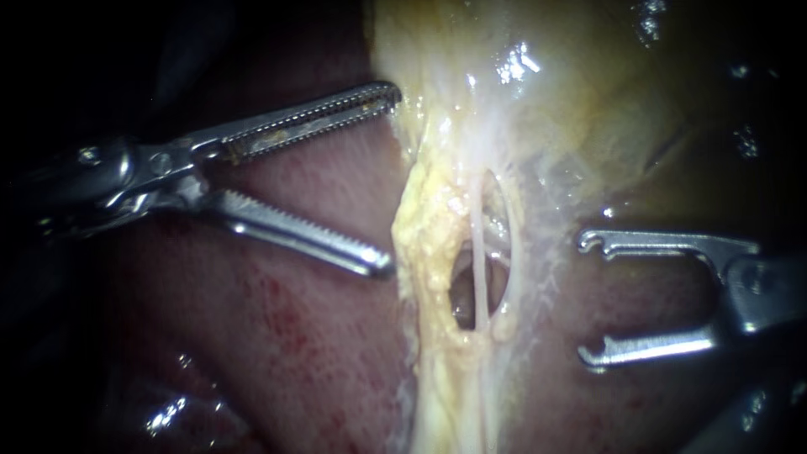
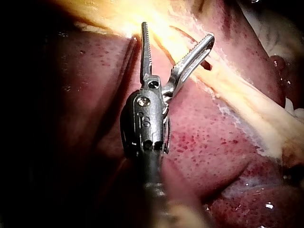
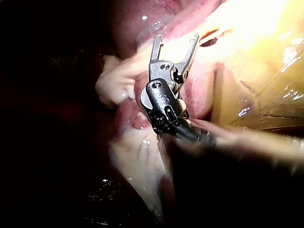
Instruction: Grabbing gallbladder
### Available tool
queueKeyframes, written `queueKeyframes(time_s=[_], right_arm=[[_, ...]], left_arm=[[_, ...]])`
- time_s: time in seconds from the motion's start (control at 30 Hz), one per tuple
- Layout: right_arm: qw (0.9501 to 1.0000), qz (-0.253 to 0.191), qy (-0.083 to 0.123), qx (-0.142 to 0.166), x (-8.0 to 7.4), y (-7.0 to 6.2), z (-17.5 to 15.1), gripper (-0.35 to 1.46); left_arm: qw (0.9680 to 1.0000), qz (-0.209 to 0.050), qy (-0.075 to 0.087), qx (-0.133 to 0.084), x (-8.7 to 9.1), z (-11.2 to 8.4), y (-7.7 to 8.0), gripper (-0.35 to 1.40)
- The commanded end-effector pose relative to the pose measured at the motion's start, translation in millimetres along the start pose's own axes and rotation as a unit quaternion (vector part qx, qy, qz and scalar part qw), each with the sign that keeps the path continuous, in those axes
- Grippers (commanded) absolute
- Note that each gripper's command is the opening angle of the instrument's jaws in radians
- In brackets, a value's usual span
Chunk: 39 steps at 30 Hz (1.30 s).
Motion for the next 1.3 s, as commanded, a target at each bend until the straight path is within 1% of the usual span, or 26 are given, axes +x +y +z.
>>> queueKeyframes(time_s=[0.03,0.07,0.1,0.2,0.23,0.37,0.47,0.5,0.57,0.6,0.7,0.73,0.83,0.93,1.03,1.13,1.17,1.23,1.3], right_arm=[[1.0000,0.000,0.000,0.000,0.0,0.0,0.0,0.60],[1.0000,0.000,0.000,0.000,0.0,0.0,0.0,0.60],[1.0000,0.000,0.000,0.000,0.0,0.0,0.0,0.60],[1.0000,0.000,0.000,0.000,0.0,0.0,0.0,0.60],[1.0000,0.000,0.000,0.000,0.0,0.0,0.0,0.60],[1.0000,0.000,0.000,0.000,0.0,0.0,0.0,0.60],[1.0000,0.000,0.000,0.000,-0.1,0.1,-0.1,0.60],[1.0000,0.000,0.000,0.000,-0.1,0.1,-0.1,0.60],[1.0000,0.000,0.000,0.000,-0.1,0.1,-0.1,0.60],[1.0000,0.000,0.000,0.000,-0.1,0.1,-0.1,0.60],[1.0000,0.000,0.000,0.000,-0.1,0.1,-0.1,0.60],[1.0000,0.000,0.000,0.000,-0.1,0.1,-0.1,0.60],[1.0000,0.000,0.000,0.000,-0.1,0.1,-0.1,0.60],[1.0000,0.000,0.000,0.000,-0.2,0.1,-0.1,0.60],[1.0000,0.000,0.000,0.000,-0.2,0.1,-0.1,0.60],[1.0000,0.000,0.000,0.000,-0.2,0.1,-0.1,0.60],[1.0000,0.000,0.000,0.000,-0.2,0.1,-0.1,0.60],[1.0000,0.000,0.000,0.000,-0.2,0.1,-0.1,0.60],[1.0000,0.000,0.000,0.000,-0.2,0.1,-0.1,0.60]], left_arm=[[0.9999,-0.013,0.004,0.004,0.0,0.0,0.0,1.26],[0.9996,-0.025,0.011,0.007,0.1,0.0,0.2,1.25],[0.9993,-0.031,0.020,0.010,0.3,0.1,0.3,1.21],[0.9985,-0.039,0.036,0.008,0.5,0.3,0.7,1.11],[0.9982,-0.043,0.041,0.006,0.4,0.6,0.8,1.11],[0.9977,-0.047,0.050,0.004,0.1,1.9,1.0,1.09],[0.9975,-0.051,0.049,0.002,-0.2,2.5,1.0,1.06],[0.9973,-0.054,0.049,0.002,-0.4,2.5,0.9,1.01],[0.9963,-0.069,0.051,-0.001,-0.7,2.5,0.7,0.91],[0.9954,-0.078,0.055,-0.001,-0.8,2.5,0.6,0.83],[0.9928,-0.098,0.068,-0.015,-1.3,2.4,0.0,0.66],[0.9925,-0.098,0.070,-0.020,-1.6,2.4,-0.4,0.62],[0.9919,-0.097,0.075,-0.034,-2.1,2.2,-1.2,0.59],[0.9908,-0.097,0.077,-0.055,-2.5,1.7,-1.8,0.59],[0.9899,-0.100,0.076,-0.066,-2.7,1.4,-2.1,0.57],[0.9878,-0.103,0.084,-0.081,-2.7,1.5,-2.0,0.42],[0.9865,-0.105,0.090,-0.087,-2.7,1.5,-1.9,0.32],[0.9846,-0.107,0.099,-0.096,-2.7,1.6,-1.7,0.19],[0.9824,-0.110,0.109,-0.105,-2.6,1.7,-1.6,0.12]])
